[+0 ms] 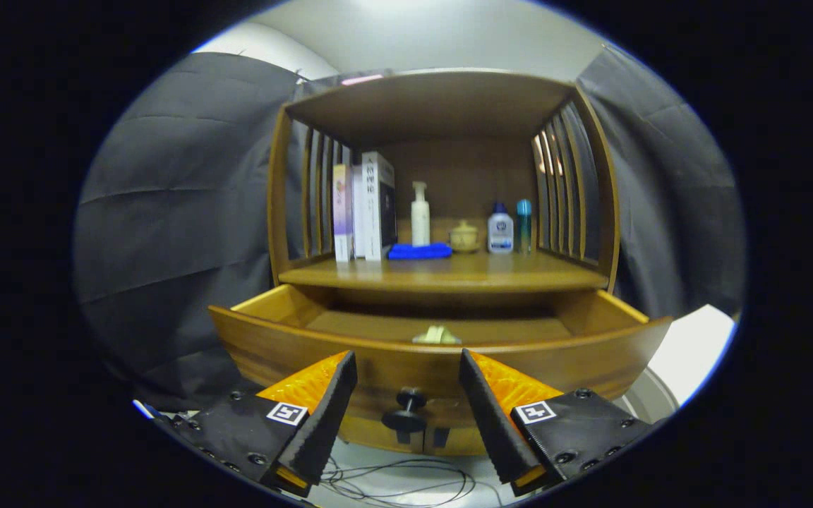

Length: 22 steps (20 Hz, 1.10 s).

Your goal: Pull open the drawer, take out the items inside it, and place them on the countertop above the cabinet.

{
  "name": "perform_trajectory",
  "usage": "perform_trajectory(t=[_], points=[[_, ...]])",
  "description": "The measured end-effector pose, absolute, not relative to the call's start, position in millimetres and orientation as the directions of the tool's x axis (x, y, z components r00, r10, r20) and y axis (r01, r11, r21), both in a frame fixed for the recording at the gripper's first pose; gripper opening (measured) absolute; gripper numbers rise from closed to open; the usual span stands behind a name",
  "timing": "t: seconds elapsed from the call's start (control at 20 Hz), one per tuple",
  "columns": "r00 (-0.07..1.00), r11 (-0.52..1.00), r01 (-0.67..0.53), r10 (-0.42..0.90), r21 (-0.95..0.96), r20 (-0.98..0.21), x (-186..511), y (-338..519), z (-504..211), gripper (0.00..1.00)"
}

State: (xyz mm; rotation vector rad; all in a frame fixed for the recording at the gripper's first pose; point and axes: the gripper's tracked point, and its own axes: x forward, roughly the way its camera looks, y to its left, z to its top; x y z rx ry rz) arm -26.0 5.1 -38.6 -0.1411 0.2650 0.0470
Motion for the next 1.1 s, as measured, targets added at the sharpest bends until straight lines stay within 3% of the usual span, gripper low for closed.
perform_trajectory(t=[0.25,0.45,0.8,1.1], points=[[0.944,0.987,-0.121,0.08,-0.108,-0.32,3,18,-2,0.98],[0.928,0.988,-0.094,0.043,-0.12,-0.371,34,9,14,0.98],[0.799,0.995,-0.063,0.002,-0.081,-0.601,70,-6,-28,0.98],[0.693,0.997,-0.017,-0.04,-0.073,-0.72,91,-19,-69,0.97]])
